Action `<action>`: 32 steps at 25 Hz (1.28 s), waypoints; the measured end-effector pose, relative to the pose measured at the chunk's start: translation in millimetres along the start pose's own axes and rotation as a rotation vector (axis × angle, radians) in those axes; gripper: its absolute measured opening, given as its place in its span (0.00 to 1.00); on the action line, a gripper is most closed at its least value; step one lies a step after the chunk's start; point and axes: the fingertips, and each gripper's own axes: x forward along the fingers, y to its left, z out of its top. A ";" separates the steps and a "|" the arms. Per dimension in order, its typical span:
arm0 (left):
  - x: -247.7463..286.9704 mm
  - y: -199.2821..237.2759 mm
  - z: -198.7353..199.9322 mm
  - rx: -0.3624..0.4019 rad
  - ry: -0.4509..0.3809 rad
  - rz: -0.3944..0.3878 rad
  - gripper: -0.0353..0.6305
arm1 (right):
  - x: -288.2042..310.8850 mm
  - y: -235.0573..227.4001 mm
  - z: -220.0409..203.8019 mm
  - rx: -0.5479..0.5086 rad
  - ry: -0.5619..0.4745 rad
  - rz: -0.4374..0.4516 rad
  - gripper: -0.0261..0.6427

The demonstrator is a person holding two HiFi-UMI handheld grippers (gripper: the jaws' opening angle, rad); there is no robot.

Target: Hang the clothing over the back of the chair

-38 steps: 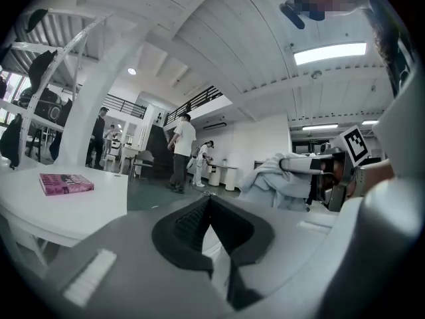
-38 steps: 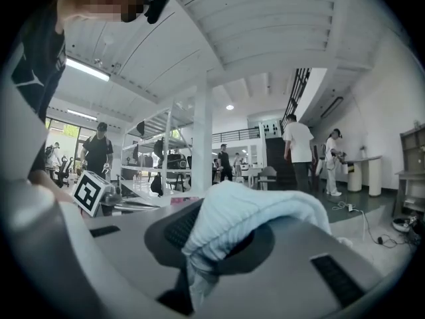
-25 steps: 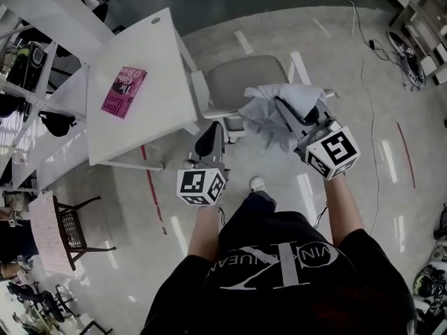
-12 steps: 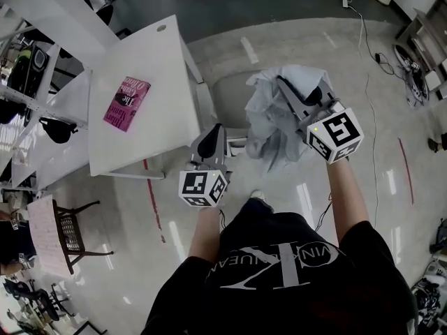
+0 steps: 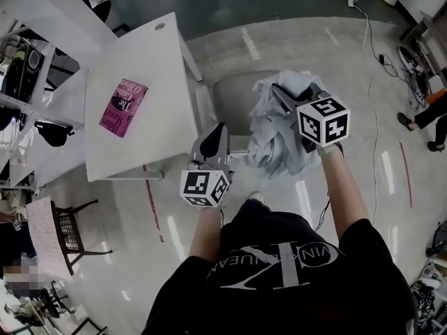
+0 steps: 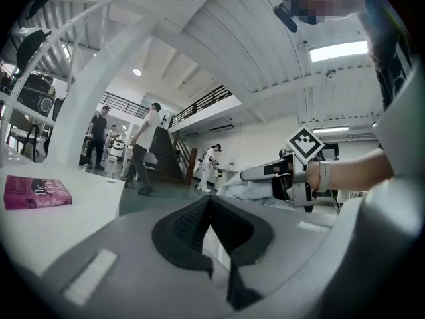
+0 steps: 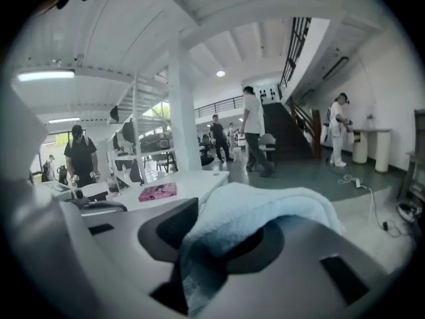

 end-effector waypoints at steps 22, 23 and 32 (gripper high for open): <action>22.7 0.5 6.2 -0.021 -0.025 -0.006 0.07 | 7.7 2.9 -43.4 0.226 0.233 0.185 0.44; 22.3 1.8 6.3 -0.020 -0.025 -0.002 0.07 | 8.2 3.0 -42.4 0.222 0.230 0.185 0.44; 10.2 1.3 10.4 -0.012 -0.029 0.027 0.07 | -8.0 7.1 -37.1 0.116 0.206 0.150 0.31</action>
